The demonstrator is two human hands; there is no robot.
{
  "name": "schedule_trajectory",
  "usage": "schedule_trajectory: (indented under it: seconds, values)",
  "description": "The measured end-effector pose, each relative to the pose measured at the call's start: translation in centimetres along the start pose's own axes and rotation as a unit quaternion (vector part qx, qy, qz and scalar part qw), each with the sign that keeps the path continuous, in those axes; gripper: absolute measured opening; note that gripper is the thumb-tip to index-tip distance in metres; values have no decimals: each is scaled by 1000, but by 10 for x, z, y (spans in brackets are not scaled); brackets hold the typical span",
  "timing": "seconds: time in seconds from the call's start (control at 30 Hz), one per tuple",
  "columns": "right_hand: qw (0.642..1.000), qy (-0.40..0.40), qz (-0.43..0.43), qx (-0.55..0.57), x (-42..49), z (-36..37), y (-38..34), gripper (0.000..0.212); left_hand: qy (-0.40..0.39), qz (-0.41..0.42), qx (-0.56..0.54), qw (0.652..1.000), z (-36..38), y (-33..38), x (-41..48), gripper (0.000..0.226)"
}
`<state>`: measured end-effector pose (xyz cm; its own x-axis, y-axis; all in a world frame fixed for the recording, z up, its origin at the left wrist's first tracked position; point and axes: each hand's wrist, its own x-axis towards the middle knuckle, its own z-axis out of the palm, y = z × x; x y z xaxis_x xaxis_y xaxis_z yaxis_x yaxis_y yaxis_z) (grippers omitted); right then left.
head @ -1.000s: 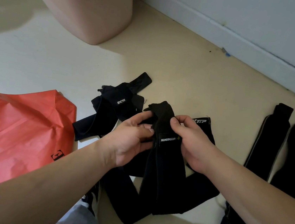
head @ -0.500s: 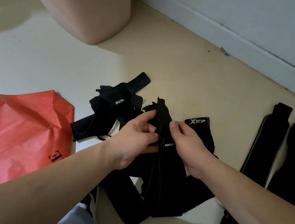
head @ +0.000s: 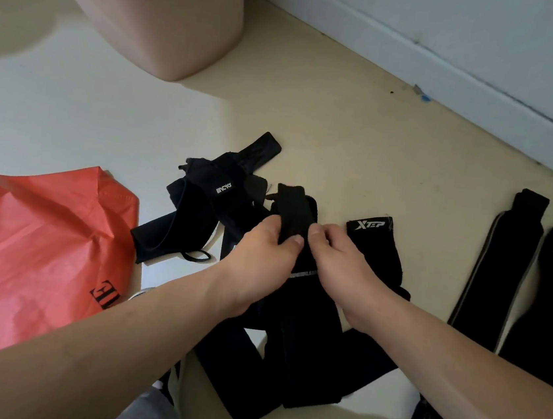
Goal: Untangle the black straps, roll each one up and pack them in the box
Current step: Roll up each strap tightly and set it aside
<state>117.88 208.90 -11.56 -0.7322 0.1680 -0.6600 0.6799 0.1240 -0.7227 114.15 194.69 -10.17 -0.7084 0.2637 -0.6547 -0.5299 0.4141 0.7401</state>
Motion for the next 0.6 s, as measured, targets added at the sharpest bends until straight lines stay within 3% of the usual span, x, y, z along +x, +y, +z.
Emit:
schedule_trajectory:
  seconds: [0.1, 0.27, 0.4, 0.5, 0.6]
  values:
    - [987, -86, 57, 120, -2, -1, 1, 40, 42, 47, -23, 998, -4, 7, 1, 15]
    - [975, -158, 42, 149, -8, -22, -15, 33, 61, 92, -181, 977, -14, 36, 1, 18]
    - [978, -82, 11, 191, -14, -24, -34, 22, -25, 8, -315, 949, -4, 50, -18, 16]
    - [973, 35, -3, 227, -14, -23, -54, 18, -142, -68, -279, 947, 8, 42, -34, 30]
    - [962, 121, -7, 243, -5, -32, -67, 18, -240, -84, -179, 950, 6, 36, -40, 33]
